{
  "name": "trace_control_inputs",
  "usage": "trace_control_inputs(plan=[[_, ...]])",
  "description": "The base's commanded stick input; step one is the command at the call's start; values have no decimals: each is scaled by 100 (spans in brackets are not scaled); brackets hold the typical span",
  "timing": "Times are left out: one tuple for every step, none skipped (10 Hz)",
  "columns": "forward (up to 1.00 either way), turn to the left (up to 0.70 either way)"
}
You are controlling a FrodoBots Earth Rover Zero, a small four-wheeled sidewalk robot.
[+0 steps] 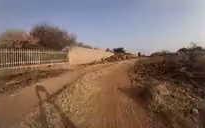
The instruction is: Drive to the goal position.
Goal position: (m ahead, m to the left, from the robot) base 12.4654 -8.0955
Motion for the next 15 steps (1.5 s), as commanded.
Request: trace_control_inputs(plan=[[70,0],[70,0],[70,0],[70,0],[70,0],[70,0],[70,0],[70,0],[70,0],[70,0],[70,0],[70,0],[70,0],[70,0],[70,0]])
